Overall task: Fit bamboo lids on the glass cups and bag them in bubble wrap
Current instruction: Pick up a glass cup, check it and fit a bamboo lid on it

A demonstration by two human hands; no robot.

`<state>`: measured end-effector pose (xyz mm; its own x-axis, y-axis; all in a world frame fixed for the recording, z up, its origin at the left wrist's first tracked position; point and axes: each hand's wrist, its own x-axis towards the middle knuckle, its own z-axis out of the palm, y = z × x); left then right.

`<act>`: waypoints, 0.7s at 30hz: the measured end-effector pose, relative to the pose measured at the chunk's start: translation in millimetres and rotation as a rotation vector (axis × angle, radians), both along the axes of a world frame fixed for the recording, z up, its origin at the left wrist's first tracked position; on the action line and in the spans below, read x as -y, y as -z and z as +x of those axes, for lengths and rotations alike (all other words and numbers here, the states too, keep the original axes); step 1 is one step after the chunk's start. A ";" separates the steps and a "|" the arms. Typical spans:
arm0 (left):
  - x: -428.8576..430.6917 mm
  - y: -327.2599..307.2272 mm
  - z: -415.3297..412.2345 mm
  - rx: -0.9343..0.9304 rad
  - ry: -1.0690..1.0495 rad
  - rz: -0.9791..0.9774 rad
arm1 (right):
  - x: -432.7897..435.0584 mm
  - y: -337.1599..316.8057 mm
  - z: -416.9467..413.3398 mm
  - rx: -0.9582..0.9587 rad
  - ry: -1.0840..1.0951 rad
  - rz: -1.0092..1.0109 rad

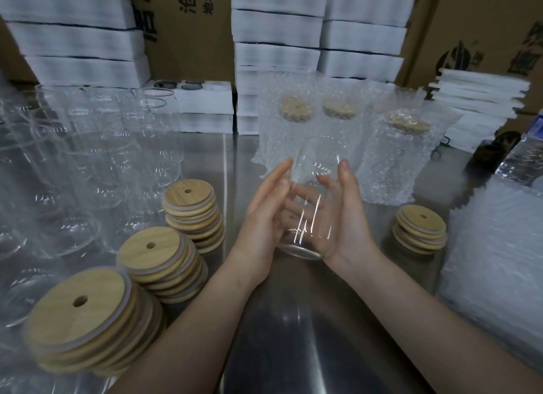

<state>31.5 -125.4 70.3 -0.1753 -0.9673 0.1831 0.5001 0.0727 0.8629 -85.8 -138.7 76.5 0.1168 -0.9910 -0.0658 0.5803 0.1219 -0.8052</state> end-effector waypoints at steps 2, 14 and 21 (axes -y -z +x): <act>-0.5 0.7 -0.9 0.057 -0.063 -0.002 | -1.9 -0.1 3.5 -0.091 0.072 0.010; -5.5 4.9 -6.8 0.228 -0.002 -0.023 | 0.7 -5.9 1.9 -0.391 0.234 -0.061; -3.7 4.0 -5.4 0.039 0.079 0.051 | 7.0 -6.5 -3.8 -0.361 0.159 -0.019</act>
